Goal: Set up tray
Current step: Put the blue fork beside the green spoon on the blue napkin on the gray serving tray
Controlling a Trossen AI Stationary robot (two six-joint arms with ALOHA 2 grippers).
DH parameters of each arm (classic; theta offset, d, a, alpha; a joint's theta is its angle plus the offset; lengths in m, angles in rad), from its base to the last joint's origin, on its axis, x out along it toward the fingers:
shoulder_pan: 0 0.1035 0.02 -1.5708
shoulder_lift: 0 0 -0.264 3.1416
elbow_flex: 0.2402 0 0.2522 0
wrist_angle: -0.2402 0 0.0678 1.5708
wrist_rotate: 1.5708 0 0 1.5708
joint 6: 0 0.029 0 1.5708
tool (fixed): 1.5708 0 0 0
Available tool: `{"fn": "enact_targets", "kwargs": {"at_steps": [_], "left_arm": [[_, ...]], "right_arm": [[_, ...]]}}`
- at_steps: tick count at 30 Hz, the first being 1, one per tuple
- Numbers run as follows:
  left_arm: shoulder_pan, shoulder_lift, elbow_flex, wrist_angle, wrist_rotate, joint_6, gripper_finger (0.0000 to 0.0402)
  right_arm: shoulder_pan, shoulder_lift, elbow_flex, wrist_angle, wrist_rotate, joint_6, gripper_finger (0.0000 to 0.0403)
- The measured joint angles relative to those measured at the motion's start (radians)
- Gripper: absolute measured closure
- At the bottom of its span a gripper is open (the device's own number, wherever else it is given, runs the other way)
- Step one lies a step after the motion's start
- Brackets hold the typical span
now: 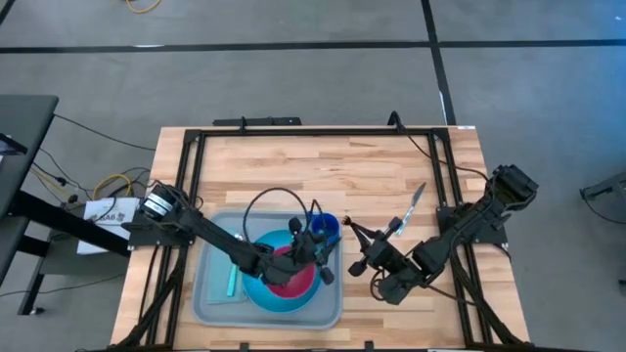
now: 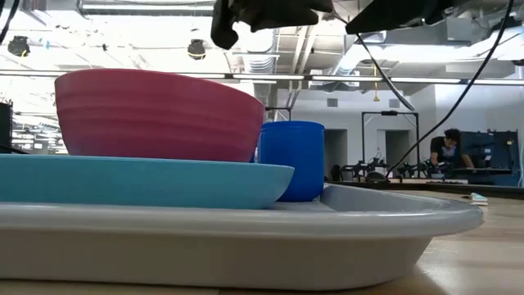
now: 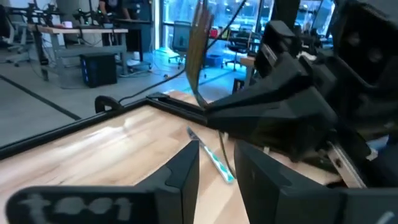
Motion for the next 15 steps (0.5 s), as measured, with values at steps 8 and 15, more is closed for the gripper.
{"fn": "enact_targets", "kwargs": {"at_steps": [8, 15], "left_arm": [[0.064, 0.000, 0.000, 0.039, 0.074, 0.008, 0.0313], [0.097, 0.000, 0.000, 0.099, 0.080, 0.063, 0.0313]], "right_arm": [[-0.038, 0.000, 0.000, 0.030, -0.007, -0.011, 0.0399], [-0.071, 0.000, 0.000, 0.038, -0.069, -0.010, 0.0398]]}}
